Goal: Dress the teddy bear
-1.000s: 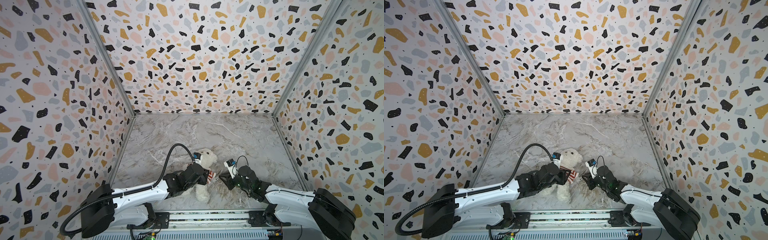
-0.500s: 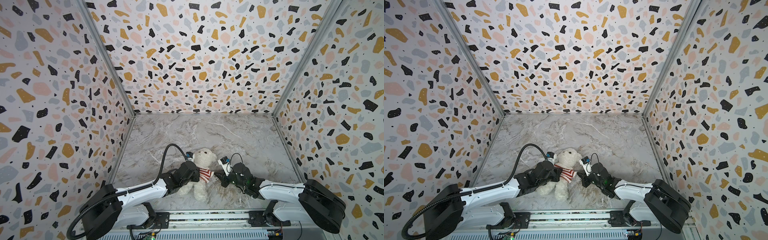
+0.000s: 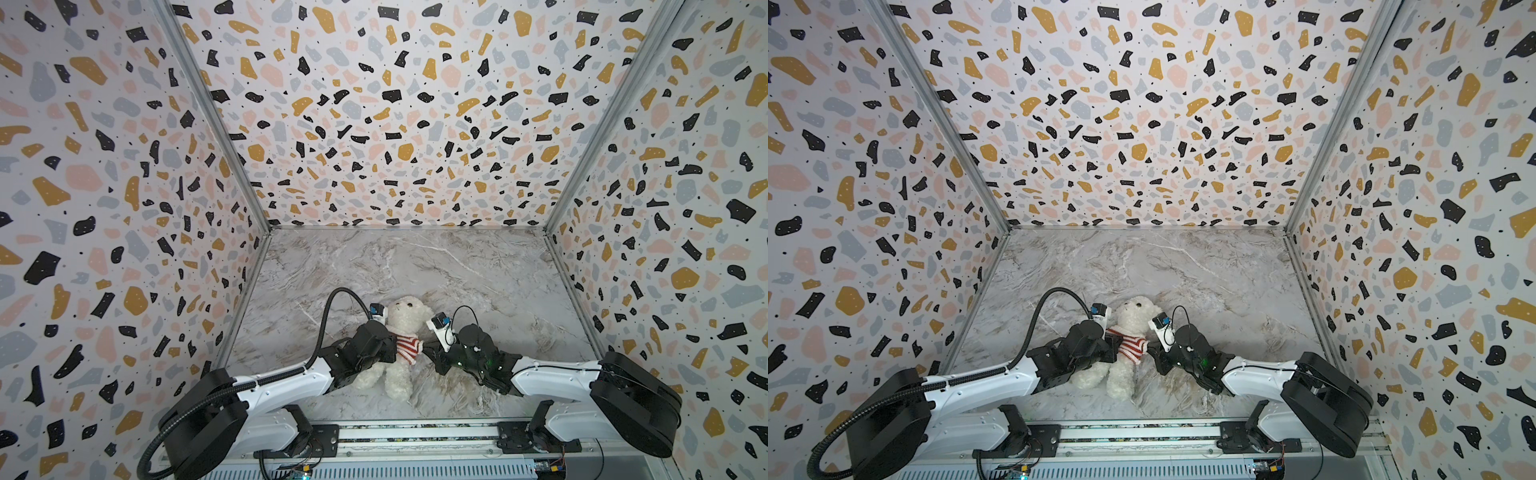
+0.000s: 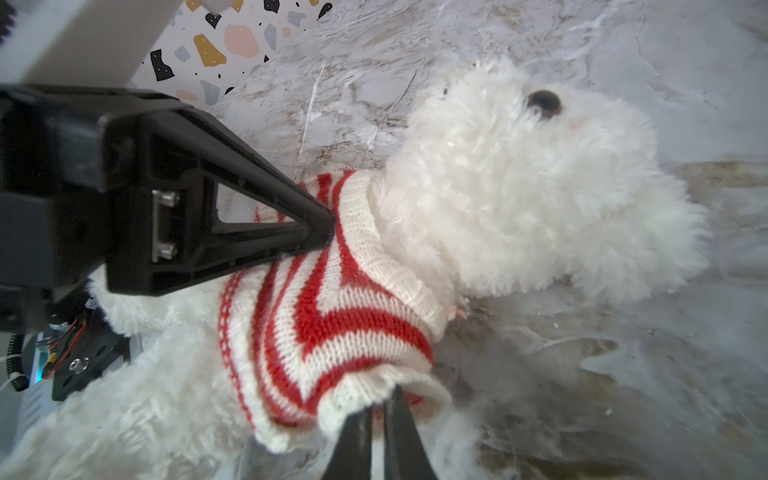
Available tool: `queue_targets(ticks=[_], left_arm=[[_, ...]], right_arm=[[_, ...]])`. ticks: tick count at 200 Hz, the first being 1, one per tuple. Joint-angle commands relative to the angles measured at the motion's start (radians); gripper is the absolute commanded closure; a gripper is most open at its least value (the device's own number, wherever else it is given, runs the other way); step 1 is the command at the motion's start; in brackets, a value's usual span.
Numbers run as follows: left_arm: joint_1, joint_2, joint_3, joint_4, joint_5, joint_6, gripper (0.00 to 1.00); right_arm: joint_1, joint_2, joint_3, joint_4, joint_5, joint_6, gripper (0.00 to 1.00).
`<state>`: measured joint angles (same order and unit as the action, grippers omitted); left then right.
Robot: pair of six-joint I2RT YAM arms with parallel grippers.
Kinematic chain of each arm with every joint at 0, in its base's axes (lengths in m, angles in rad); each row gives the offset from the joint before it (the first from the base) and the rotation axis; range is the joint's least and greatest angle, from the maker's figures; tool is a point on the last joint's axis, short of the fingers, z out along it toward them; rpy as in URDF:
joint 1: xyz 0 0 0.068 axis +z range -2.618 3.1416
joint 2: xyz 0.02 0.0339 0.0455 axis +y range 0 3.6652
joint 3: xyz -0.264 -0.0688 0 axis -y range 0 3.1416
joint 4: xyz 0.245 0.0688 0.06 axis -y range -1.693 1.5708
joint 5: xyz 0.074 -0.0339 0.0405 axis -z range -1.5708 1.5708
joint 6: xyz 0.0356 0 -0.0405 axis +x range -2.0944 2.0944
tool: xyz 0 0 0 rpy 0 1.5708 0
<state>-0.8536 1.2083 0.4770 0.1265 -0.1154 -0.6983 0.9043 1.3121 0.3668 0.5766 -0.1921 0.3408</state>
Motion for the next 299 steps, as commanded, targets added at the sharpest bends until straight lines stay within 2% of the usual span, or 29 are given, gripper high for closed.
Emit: queue_targets(ticks=[1,33,90,177,236,299], left_arm=[[0.011,0.002,-0.033,-0.008,0.003,0.016,0.86],[0.016,0.004,-0.047,0.008,0.020,0.022,0.87],[0.016,0.008,-0.051,0.015,0.041,0.039,0.87],[0.016,0.046,-0.042,0.038,0.101,0.113,0.88],[0.016,0.063,-0.054,0.059,0.110,0.117,0.89],[0.016,0.066,-0.054,0.070,0.115,0.123,0.90]], right_arm=[[0.018,-0.019,0.020,0.015,-0.005,0.019,0.84],[0.030,-0.012,0.018,0.025,0.007,0.026,0.79],[0.030,0.014,0.057,0.025,0.000,0.000,0.84],[0.059,0.063,0.130,0.011,0.021,-0.048,0.68],[0.046,0.078,0.121,-0.013,0.070,-0.049,0.70],[0.013,0.160,0.161,-0.046,-0.006,-0.058,0.68]])
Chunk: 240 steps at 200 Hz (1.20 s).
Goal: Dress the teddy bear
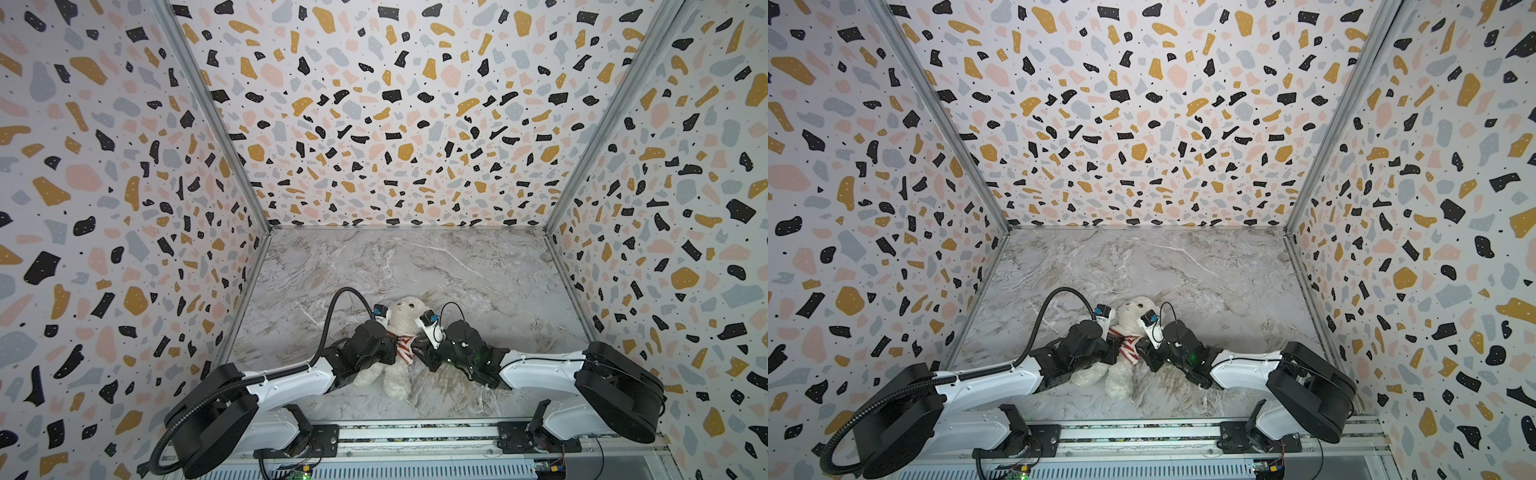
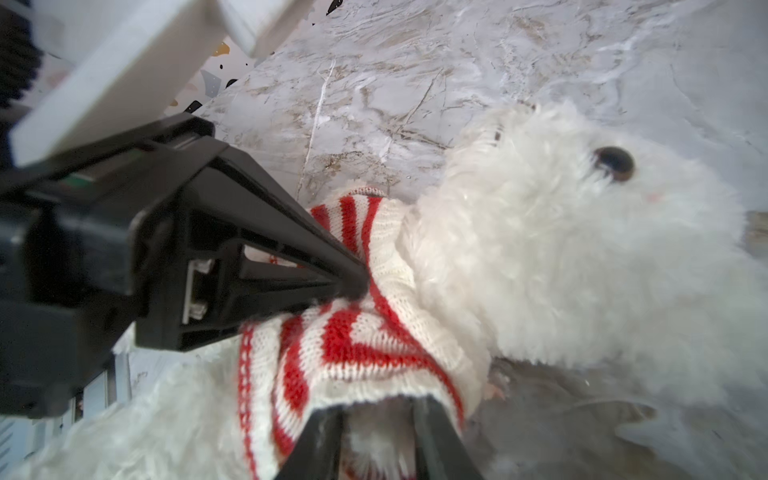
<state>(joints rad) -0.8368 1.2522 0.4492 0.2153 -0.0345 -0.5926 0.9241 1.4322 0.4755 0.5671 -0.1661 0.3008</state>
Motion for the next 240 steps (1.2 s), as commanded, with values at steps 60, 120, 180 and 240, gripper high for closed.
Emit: queue_targets(ticks=[60,120,180,240], left_arm=[[-0.001,0.024,-0.033,-0.005,0.039,0.019,0.90],[-0.001,0.032,-0.054,0.013,0.038,0.020,0.91],[0.000,0.061,-0.060,0.029,0.053,0.027,0.92],[0.001,0.085,-0.060,0.029,0.058,0.033,0.93]], right_arm=[[-0.019,0.051,0.062,-0.053,-0.064,-0.031,0.80],[-0.022,0.017,0.053,-0.142,-0.114,-0.092,0.73],[-0.084,-0.020,0.038,-0.200,-0.149,-0.175,0.76],[-0.093,0.040,0.067,-0.210,-0.154,-0.219,0.81]])
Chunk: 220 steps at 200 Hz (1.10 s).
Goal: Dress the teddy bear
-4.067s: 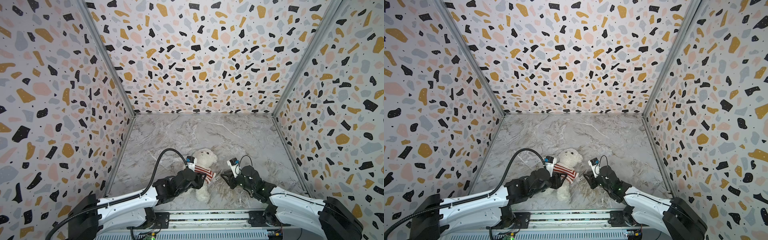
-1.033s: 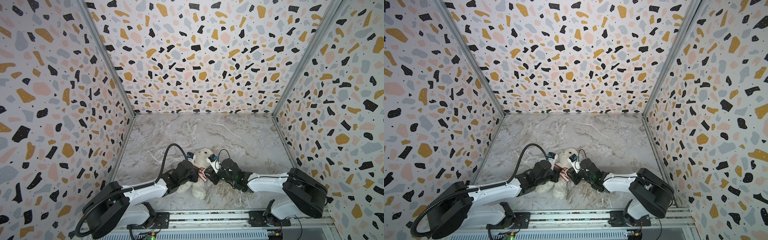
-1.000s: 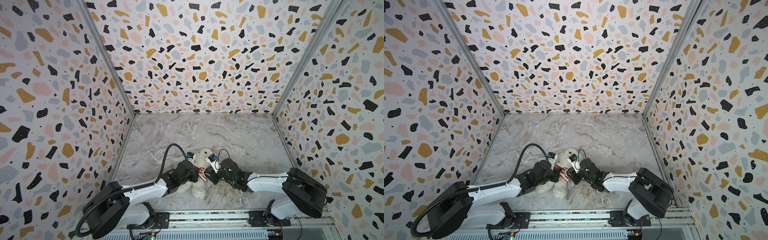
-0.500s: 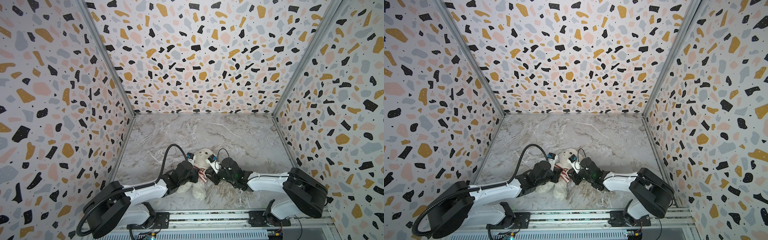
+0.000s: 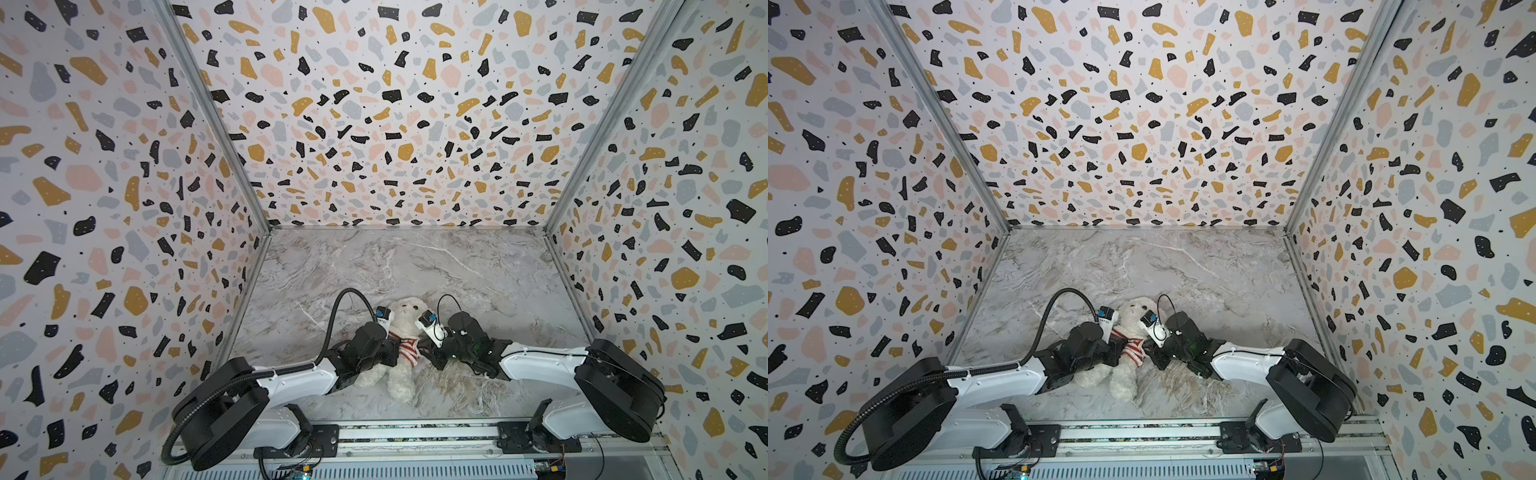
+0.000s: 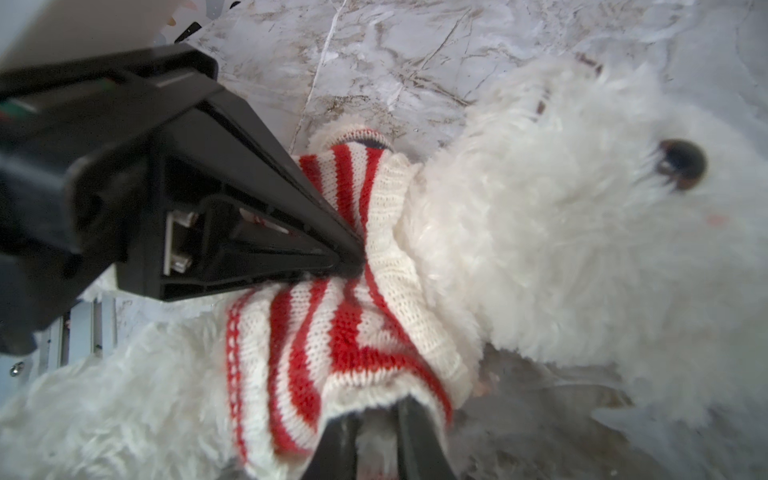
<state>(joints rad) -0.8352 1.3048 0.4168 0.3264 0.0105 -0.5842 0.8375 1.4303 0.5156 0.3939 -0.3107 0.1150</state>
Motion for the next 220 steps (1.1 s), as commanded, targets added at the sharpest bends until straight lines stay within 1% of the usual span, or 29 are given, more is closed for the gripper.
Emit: queue_targets(ticks=[1,20,25,47,55,80,98,104,112,121,136,153,173,187,220], left_arm=[[-0.001,0.033,-0.027,-0.082,0.013,0.024,0.93],[0.000,0.031,-0.027,-0.082,0.011,0.021,0.93],[-0.001,0.031,-0.028,-0.054,0.011,0.022,0.93],[-0.001,0.026,-0.032,-0.053,0.011,0.019,0.93],[-0.001,0.024,-0.033,-0.052,0.011,0.018,0.93],[0.001,0.008,-0.036,-0.051,0.010,0.018,0.93],[-0.001,-0.007,-0.036,-0.056,0.009,0.013,0.93],[-0.001,-0.017,-0.033,-0.062,0.008,0.010,0.93],[-0.001,-0.034,-0.028,-0.069,0.007,0.007,0.93],[0.000,-0.061,-0.020,-0.104,-0.002,0.003,0.89],[0.000,-0.125,0.003,-0.159,-0.024,-0.001,0.75],[-0.001,-0.217,0.032,-0.237,-0.048,-0.013,0.58],[0.000,-0.334,0.041,-0.308,-0.060,-0.056,0.44],[-0.002,-0.406,0.041,-0.351,-0.046,-0.090,0.42],[-0.031,-0.536,0.030,-0.388,0.003,-0.170,0.42]], right_arm=[[-0.006,0.044,0.027,-0.037,-0.011,-0.034,0.81],[-0.006,0.082,0.043,-0.019,-0.041,-0.037,0.75],[-0.005,0.087,0.045,-0.012,-0.047,-0.037,0.73],[-0.003,0.102,0.050,0.008,-0.060,-0.040,0.73],[-0.003,0.107,0.051,0.019,-0.063,-0.041,0.76],[-0.003,0.117,0.064,0.008,-0.067,-0.049,0.89],[-0.002,0.097,0.061,0.006,-0.066,-0.049,0.98],[-0.001,0.087,0.061,-0.001,-0.063,-0.048,1.00],[0.005,0.068,0.063,-0.015,-0.051,-0.046,1.00],[0.017,0.046,0.067,-0.034,-0.030,-0.041,1.00],[0.047,-0.001,0.072,-0.068,0.023,-0.028,1.00],[0.054,-0.052,0.059,-0.076,0.082,0.034,1.00],[0.059,-0.100,0.037,-0.059,0.113,0.100,1.00],[0.072,-0.116,0.038,-0.057,0.136,0.128,1.00],[0.096,-0.113,0.061,-0.057,0.179,0.155,1.00]])
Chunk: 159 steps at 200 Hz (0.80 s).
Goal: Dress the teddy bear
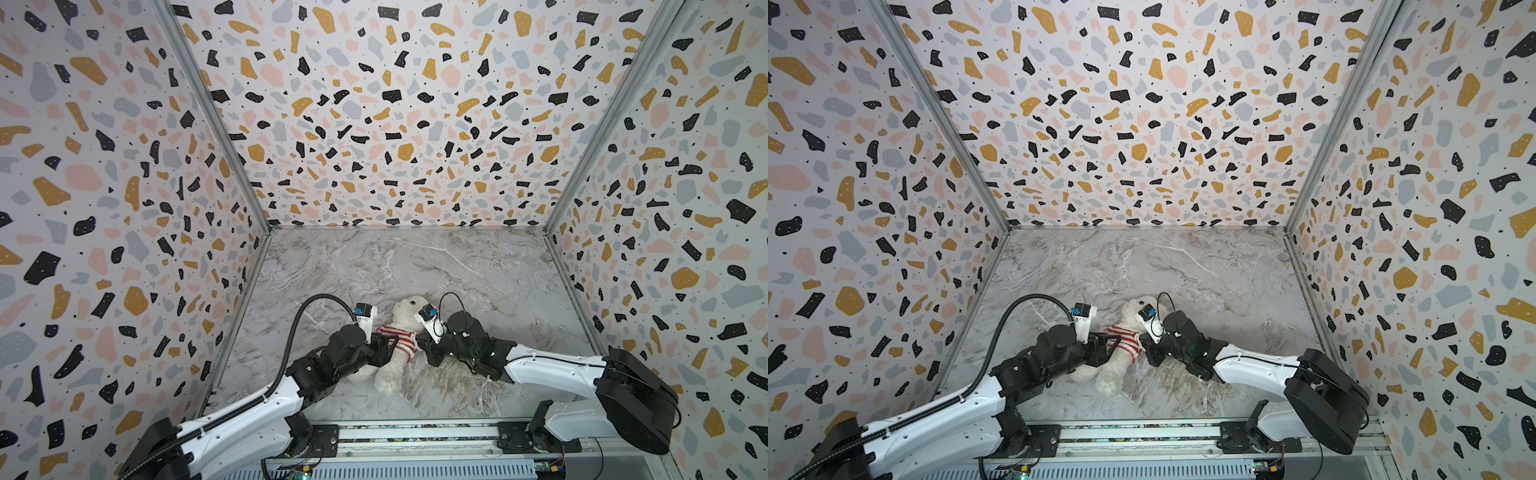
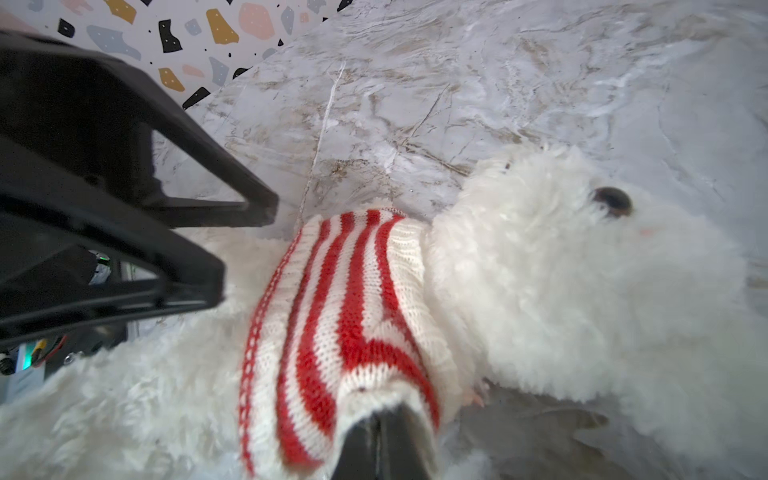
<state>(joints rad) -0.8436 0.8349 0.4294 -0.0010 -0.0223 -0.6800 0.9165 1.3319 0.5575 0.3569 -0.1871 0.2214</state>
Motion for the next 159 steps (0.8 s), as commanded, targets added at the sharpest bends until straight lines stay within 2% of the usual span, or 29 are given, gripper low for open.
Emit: queue_targets(ticks=[1,30,53,84,134,159], left_arm=[[-0.025,-0.067,0.016,-0.061,0.038,-0.078,0.42],[-0.047,-0.088,-0.033,0.014,0.083,-0.196,0.51],[-0.068,-0.087,-0.078,0.106,0.111,-0.291,0.52],[-0.085,-0.057,-0.075,0.119,0.109,-0.302,0.52],[-0.086,0.013,-0.112,0.185,0.055,-0.376,0.62],[-0.088,0.017,-0.132,0.215,0.058,-0.400,0.61]], right_arm=[[0.019,-0.014,0.020,-0.020,0.055,0.049,1.00],[0.036,-0.001,0.046,-0.024,0.075,0.058,1.00],[0.052,-0.001,0.048,-0.016,0.092,0.073,1.00],[0.071,-0.011,0.044,0.000,0.109,0.094,1.00],[0.107,-0.037,0.041,0.018,0.107,0.123,1.00],[0.113,-0.038,0.024,0.038,0.113,0.138,1.00]])
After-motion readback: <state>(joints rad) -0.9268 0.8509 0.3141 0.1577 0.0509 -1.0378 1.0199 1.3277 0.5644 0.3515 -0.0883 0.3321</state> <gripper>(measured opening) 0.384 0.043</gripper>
